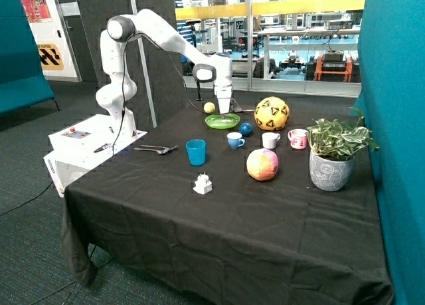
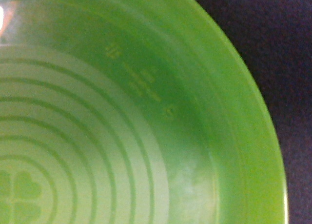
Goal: Set the table
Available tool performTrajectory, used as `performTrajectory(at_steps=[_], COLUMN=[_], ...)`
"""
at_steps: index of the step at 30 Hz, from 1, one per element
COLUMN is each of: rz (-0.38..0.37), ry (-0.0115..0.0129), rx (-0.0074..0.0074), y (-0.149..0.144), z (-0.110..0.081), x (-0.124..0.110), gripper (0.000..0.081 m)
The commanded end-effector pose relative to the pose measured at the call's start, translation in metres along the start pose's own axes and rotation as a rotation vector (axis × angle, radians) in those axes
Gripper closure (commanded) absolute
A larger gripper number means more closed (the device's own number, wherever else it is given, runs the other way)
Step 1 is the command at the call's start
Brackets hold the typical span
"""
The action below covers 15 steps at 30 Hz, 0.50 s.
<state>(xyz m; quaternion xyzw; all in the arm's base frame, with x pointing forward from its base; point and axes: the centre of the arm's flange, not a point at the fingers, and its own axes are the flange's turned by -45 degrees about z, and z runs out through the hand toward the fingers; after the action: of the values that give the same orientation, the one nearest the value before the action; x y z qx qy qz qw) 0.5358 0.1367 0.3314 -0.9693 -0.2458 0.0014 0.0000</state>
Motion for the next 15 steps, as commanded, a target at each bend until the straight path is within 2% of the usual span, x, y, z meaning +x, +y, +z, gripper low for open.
performTrajectory(at_steps=[1,15], rz=[-0.003,-0.023], ry=[0.0026,0.0026], rx=[-0.0007,-0.0008], y=[-0.001,-0.010], z=[0.008,0.021], x=[0.001,0.006], gripper=[0.0522,0.0503])
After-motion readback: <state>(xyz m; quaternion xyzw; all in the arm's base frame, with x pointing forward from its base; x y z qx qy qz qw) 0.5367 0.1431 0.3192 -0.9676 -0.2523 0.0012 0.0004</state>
